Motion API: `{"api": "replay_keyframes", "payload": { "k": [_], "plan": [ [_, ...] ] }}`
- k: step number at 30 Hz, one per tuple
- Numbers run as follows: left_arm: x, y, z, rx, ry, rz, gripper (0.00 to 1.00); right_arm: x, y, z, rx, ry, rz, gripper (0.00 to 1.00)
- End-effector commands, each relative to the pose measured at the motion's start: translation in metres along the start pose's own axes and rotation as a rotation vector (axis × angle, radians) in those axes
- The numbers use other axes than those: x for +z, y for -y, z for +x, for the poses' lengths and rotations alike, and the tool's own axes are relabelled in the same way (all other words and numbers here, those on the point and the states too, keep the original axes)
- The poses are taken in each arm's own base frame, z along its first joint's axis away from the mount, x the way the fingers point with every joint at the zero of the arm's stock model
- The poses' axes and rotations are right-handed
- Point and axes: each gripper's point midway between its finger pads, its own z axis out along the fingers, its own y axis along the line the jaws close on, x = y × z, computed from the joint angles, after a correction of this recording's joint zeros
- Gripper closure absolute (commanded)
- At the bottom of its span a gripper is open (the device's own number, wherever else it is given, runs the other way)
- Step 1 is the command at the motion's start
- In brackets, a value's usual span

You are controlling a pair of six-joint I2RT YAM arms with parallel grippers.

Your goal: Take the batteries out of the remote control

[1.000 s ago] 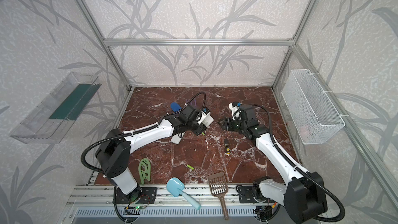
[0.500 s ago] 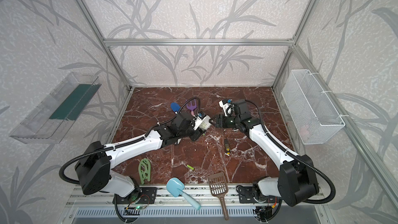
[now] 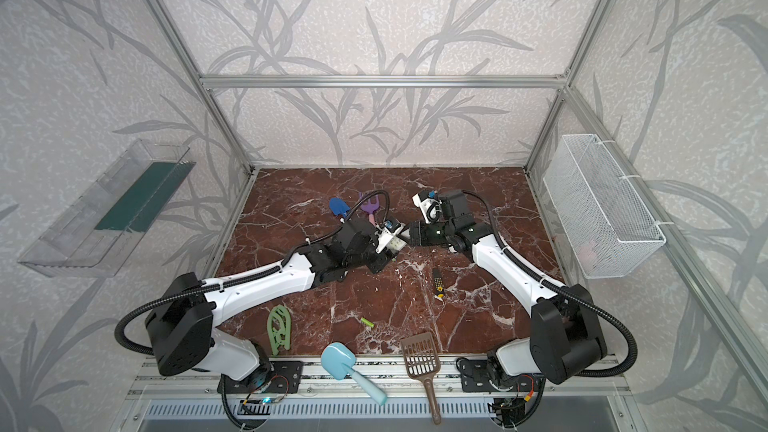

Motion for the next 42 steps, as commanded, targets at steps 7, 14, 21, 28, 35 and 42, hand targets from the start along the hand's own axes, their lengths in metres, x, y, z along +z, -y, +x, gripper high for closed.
{"api": "replay_keyframes", "payload": {
  "k": [7, 14, 21, 28, 35, 42],
  "plan": [
    [-0.014, -0.007, -0.016, 0.051, 0.073, -0.065, 0.61, 0.001, -0.012, -0.014, -0.039, 0.005, -0.034, 0.71],
    [-0.015, -0.009, -0.017, 0.064, 0.083, -0.079, 0.61, 0.003, -0.015, -0.012, -0.045, -0.009, -0.057, 0.80],
    [-0.011, -0.012, -0.014, 0.030, 0.082, -0.099, 0.56, -0.002, -0.023, -0.014, -0.162, 0.028, -0.093, 0.90],
    [-0.018, -0.030, -0.016, -0.088, 0.107, -0.173, 0.18, -0.011, -0.010, -0.018, -0.357, 0.109, 0.015, 0.95],
    [-0.049, -0.062, -0.023, -0.322, 0.175, -0.166, 0.08, -0.027, -0.006, -0.020, -0.655, 0.240, 0.123, 0.99],
    [-0.073, -0.077, -0.021, -0.559, 0.139, -0.111, 0.00, -0.031, -0.015, -0.016, -0.957, 0.305, 0.171, 1.00]
  ]
}}
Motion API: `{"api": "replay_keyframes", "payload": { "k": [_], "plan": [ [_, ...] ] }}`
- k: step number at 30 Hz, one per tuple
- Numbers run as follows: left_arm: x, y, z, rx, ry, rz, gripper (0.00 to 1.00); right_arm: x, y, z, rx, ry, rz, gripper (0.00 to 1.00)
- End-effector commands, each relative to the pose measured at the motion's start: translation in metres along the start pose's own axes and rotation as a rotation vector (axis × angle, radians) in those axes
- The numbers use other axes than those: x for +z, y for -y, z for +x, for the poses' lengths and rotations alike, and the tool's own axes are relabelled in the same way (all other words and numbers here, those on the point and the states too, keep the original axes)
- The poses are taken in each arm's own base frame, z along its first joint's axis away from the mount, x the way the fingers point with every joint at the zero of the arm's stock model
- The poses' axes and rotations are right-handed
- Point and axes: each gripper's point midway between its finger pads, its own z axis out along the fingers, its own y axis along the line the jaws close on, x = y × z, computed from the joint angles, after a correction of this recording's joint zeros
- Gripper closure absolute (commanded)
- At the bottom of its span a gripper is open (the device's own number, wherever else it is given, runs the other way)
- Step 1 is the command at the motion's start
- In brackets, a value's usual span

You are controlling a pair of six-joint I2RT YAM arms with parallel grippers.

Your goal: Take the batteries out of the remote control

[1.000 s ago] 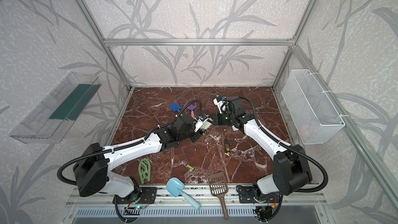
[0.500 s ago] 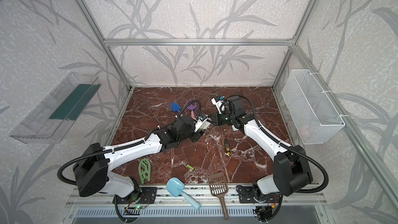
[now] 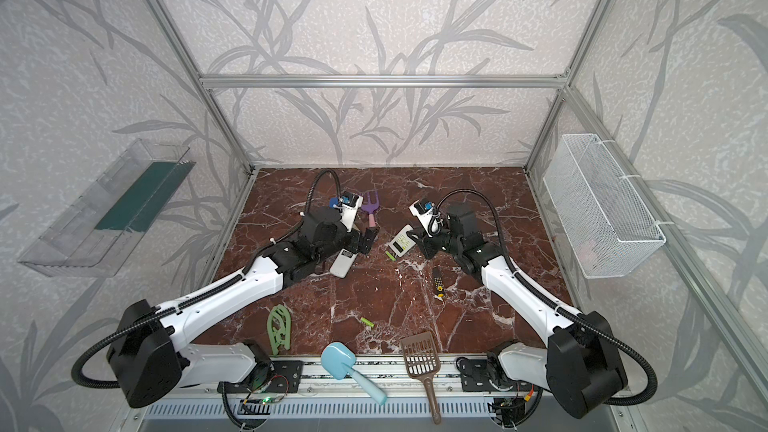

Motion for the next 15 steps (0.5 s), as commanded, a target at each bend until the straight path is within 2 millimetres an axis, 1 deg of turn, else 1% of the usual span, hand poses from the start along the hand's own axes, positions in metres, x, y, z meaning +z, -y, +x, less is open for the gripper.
{"api": "replay_keyframes", "payload": {
  "k": [1, 5, 7, 9, 12, 15],
  "plan": [
    [-0.013, 0.008, -0.002, -0.147, -0.060, 0.058, 0.00, -0.006, -0.004, -0.026, -0.278, 0.124, 0.048, 1.00],
    [-0.017, 0.007, 0.004, -0.232, -0.164, 0.052, 0.00, -0.007, -0.020, -0.033, -0.486, 0.191, 0.060, 1.00],
    [-0.015, 0.005, 0.008, -0.296, -0.213, 0.043, 0.00, -0.008, -0.030, -0.039, -0.574, 0.228, 0.074, 1.00],
    [-0.012, 0.002, 0.010, -0.382, -0.239, 0.044, 0.00, -0.011, -0.035, -0.048, -0.632, 0.267, 0.112, 1.00],
    [-0.010, 0.000, 0.004, -0.520, -0.237, 0.078, 0.00, -0.015, -0.040, -0.053, -0.706, 0.282, 0.157, 1.00],
    [-0.011, 0.001, -0.010, -0.650, -0.212, 0.138, 0.01, -0.021, -0.044, -0.060, -0.762, 0.309, 0.209, 1.00]
  ]
}}
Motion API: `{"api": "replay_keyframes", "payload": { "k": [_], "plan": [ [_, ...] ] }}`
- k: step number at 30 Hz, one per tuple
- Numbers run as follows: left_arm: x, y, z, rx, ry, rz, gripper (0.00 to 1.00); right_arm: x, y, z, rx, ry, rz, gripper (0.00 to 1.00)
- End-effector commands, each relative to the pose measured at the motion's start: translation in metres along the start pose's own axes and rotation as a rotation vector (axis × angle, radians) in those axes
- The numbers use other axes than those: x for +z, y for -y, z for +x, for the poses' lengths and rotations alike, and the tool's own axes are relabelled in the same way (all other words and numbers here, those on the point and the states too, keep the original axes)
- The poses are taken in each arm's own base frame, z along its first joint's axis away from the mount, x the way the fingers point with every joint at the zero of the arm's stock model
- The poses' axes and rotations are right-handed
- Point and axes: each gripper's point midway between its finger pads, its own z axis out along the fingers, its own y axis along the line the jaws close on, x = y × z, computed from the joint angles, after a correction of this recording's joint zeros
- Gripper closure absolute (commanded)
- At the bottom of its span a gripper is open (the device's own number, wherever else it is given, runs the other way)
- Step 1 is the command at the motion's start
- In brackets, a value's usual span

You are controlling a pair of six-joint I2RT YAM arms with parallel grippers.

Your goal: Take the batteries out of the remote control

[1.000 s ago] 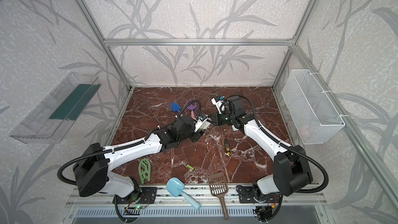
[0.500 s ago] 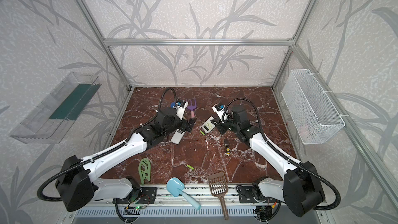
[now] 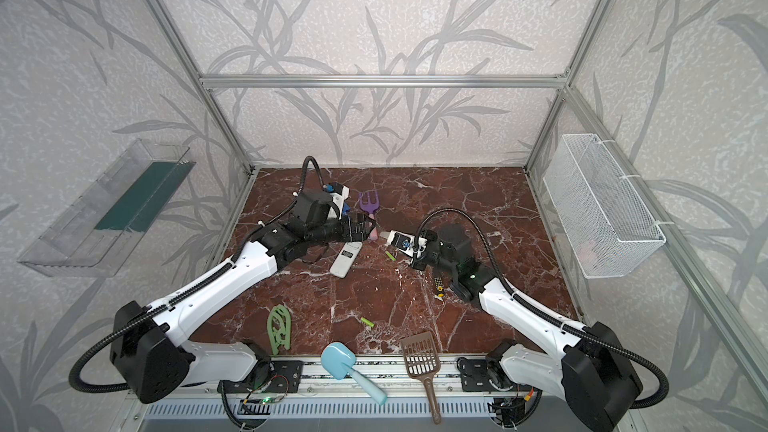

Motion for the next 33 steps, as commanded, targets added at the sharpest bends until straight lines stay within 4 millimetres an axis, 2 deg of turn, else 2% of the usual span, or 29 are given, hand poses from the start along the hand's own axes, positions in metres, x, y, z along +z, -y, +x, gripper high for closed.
{"api": "replay_keyframes", "payload": {
  "k": [1, 7, 9, 14, 25, 29, 33],
  "plan": [
    [-0.007, 0.016, -0.008, -0.199, -0.034, 0.107, 0.01, -0.011, 0.024, -0.027, -0.149, 0.069, 0.155, 1.00],
    [-0.011, 0.033, -0.024, -0.294, -0.030, 0.192, 0.03, -0.017, 0.022, -0.043, -0.252, 0.088, 0.204, 1.00],
    [-0.006, 0.035, -0.025, -0.326, -0.036, 0.216, 0.05, -0.019, 0.022, -0.049, -0.269, 0.098, 0.225, 1.00],
    [0.017, 0.056, -0.029, -0.413, -0.073, 0.370, 0.10, -0.021, 0.018, -0.061, -0.308, 0.127, 0.231, 1.00],
    [0.028, 0.060, -0.036, -0.467, -0.079, 0.395, 0.14, -0.023, 0.015, -0.067, -0.339, 0.139, 0.239, 1.00],
    [0.034, 0.066, -0.037, -0.501, -0.098, 0.438, 0.22, -0.021, 0.014, -0.068, -0.358, 0.138, 0.244, 1.00],
    [0.039, 0.069, -0.032, -0.517, -0.132, 0.456, 0.25, -0.019, 0.013, -0.070, -0.384, 0.137, 0.258, 1.00]
  ]
}}
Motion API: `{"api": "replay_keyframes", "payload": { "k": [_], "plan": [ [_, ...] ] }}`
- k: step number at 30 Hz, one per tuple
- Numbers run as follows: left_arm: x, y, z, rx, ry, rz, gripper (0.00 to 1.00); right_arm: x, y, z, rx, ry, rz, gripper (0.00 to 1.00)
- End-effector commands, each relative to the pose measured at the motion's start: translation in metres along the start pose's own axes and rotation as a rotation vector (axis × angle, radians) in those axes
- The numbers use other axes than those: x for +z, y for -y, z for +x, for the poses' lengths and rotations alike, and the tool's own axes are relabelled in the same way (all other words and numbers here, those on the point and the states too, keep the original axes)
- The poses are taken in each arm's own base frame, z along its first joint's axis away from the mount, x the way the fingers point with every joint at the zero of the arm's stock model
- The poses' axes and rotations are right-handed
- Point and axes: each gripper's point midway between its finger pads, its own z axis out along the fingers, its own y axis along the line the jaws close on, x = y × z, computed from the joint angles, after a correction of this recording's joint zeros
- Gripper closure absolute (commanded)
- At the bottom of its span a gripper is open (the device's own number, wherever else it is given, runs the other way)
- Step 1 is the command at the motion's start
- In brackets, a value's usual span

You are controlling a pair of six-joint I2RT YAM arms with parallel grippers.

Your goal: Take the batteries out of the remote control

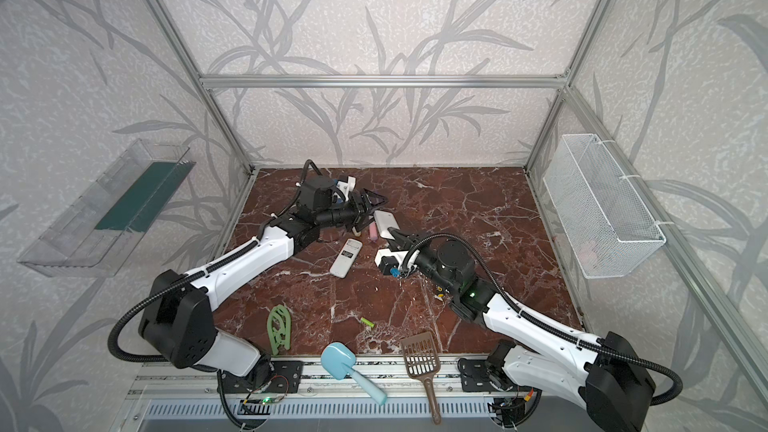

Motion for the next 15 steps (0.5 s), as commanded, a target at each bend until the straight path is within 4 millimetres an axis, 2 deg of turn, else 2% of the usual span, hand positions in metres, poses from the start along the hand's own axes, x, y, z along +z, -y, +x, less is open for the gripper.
{"api": "replay_keyframes", "payload": {
  "k": [1, 5, 13, 15],
  "plan": [
    [0.0054, 0.0084, 0.0024, -0.031, -0.031, 0.049, 0.26, 0.0007, 0.0125, -0.0102, -0.034, 0.030, 0.067, 1.00],
    [0.0077, 0.0060, 0.0013, -0.040, -0.026, 0.053, 0.31, 0.0049, 0.0083, -0.0115, -0.072, 0.030, 0.068, 1.00],
    [0.0082, 0.0094, 0.0004, -0.041, -0.026, 0.066, 0.54, 0.0089, 0.0046, -0.0136, -0.142, 0.029, 0.091, 1.00],
    [0.0091, 0.0075, 0.0002, -0.044, -0.026, 0.063, 0.57, 0.0091, 0.0042, -0.0146, -0.153, 0.029, 0.093, 1.00]
  ]
}}
